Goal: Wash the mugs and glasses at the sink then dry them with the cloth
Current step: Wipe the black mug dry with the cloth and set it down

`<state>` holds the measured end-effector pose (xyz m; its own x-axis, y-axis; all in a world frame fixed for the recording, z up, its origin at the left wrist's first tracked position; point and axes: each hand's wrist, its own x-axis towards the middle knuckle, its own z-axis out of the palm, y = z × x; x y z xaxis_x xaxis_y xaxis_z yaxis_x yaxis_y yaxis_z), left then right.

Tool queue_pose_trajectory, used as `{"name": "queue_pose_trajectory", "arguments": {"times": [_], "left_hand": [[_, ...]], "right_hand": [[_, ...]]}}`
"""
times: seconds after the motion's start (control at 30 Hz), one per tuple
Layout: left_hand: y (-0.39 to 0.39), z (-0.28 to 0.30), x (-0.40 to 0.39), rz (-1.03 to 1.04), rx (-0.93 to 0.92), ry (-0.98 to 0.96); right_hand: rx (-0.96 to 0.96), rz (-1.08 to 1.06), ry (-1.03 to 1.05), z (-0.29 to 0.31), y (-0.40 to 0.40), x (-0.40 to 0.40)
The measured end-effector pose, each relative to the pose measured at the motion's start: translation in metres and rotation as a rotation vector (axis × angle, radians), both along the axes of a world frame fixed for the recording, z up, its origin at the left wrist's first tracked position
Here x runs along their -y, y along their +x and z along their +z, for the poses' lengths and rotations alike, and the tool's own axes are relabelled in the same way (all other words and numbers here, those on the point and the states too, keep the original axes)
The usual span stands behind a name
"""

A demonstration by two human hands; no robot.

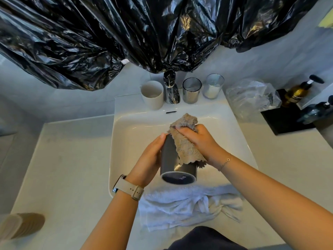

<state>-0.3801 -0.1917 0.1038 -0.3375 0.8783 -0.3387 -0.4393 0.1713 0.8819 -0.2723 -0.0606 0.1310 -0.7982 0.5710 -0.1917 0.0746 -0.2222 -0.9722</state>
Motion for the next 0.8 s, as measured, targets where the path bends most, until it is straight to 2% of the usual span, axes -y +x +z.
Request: {"name": "queue_pose_trajectory", "arguments": {"times": [0.1,0.2,0.37,0.47,0.63,0.8], "left_hand": [[0.001,-0.002,-0.004,0.038,-0.043,0.003],[0.001,-0.009,-0.006,0.074,0.021,-0.066],[0.006,-0.027,-0.009,0.362,0.217,-0.119],[0.004,-0.037,-0.012,0.449,0.349,-0.143],[0.003,-0.040,-0.026,0.528,0.543,-0.117],[0.008,-0.041,-0.036,0.692,0.591,-0.175]], "right_hand": [[0.092,-0.075,-0.151,-0.006,-0.011,0.002],[0.151,-0.169,-0.302,-0.016,-0.020,0.003],[0.128,-0.222,-0.556,-0.034,-0.024,0.005],[0.119,-0.298,-0.593,-0.050,-0.028,0.009],[0.042,-0.589,-0.741,-0.066,-0.038,0.013],[-0.006,-0.521,-0.711,-0.076,-0.043,0.025]]}}
